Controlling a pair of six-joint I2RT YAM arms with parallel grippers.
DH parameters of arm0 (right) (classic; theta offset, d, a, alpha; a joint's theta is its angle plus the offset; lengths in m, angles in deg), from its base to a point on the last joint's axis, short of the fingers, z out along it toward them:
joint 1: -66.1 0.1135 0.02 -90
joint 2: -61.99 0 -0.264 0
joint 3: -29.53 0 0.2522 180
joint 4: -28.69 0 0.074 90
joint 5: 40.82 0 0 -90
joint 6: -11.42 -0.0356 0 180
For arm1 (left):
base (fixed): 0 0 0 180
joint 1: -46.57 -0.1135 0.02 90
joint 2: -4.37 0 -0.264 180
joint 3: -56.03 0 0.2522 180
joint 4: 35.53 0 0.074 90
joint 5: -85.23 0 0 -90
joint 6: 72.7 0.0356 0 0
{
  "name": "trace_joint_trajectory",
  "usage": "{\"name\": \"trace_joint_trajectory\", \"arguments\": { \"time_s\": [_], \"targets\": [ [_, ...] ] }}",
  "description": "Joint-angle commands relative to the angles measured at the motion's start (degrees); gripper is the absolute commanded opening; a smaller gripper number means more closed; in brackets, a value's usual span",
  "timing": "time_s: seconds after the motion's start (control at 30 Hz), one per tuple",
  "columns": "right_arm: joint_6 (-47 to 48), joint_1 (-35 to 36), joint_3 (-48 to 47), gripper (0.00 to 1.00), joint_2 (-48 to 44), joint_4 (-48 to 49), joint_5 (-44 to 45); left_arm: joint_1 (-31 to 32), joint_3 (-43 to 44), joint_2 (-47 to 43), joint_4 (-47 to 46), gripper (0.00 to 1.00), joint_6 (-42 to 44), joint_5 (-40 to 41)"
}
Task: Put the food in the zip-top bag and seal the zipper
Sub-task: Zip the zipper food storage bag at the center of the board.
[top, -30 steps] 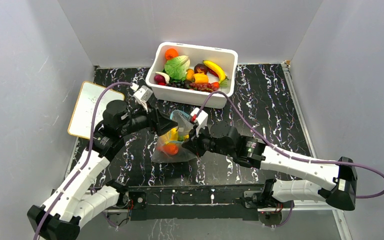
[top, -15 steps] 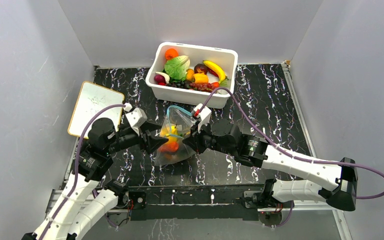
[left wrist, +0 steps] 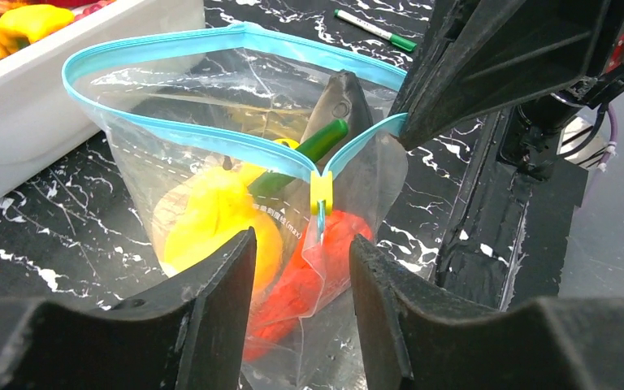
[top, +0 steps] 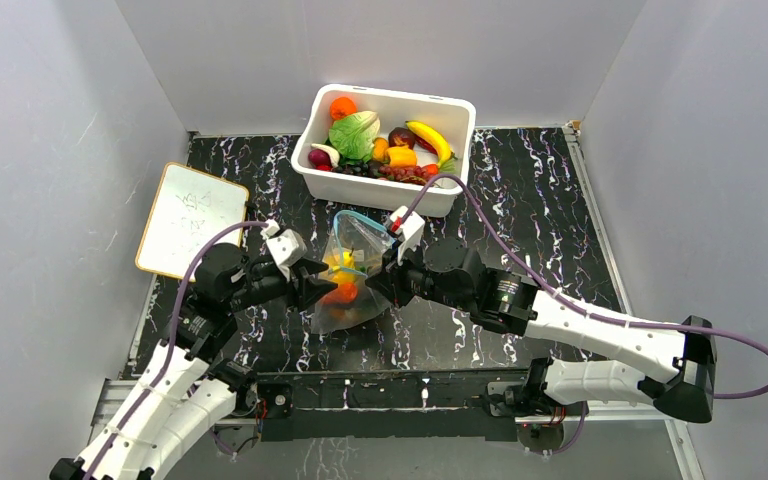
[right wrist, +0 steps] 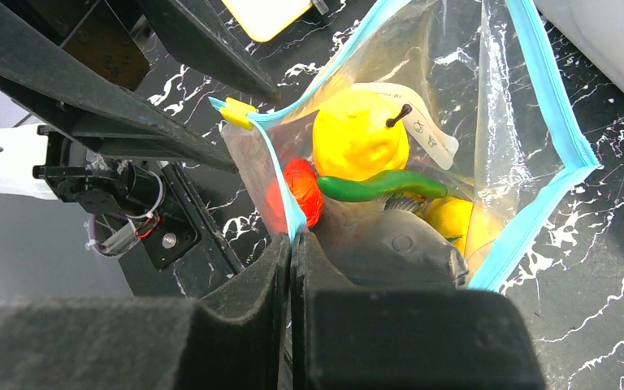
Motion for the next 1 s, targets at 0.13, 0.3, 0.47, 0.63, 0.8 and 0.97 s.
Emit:
{"name": "trace_joint_trajectory", "arguments": {
  "time_s": [0.13,0.3,0.47,0.63,0.8,0.97],
  "targets": [
    [-0.55,0.13,-2.43,0.00,-2.02,5.03,-0.09,0.17,-3.83,-1.17,-10.08,0.40,-1.03,-2.95],
    [-0.58,0.17,-2.27,0.00,-2.09,5.41,-0.47,0.17,-5.97,-1.07,-14.34,0.39,-2.55,-3.62],
    [-0.64,0.13,-1.61,0.00,-2.24,5.72,-0.99,0.17,-7.74,-0.23,-19.58,0.38,-3.58,-5.37],
    [-0.17,0.17,-1.29,0.00,-2.21,6.09,-1.20,0.17,-8.86,1.07,-24.51,0.26,-4.21,-7.84],
    [4.74,0.17,-1.89,0.07,-3.25,4.51,-2.41,0.17,-9.07,-2.26,-23.25,0.00,-3.00,-9.52],
    [13.59,0.17,-4.94,0.34,-4.47,1.71,-4.50,0.17,-7.78,-2.32,-21.01,0.00,-1.63,-11.96]
  ]
}}
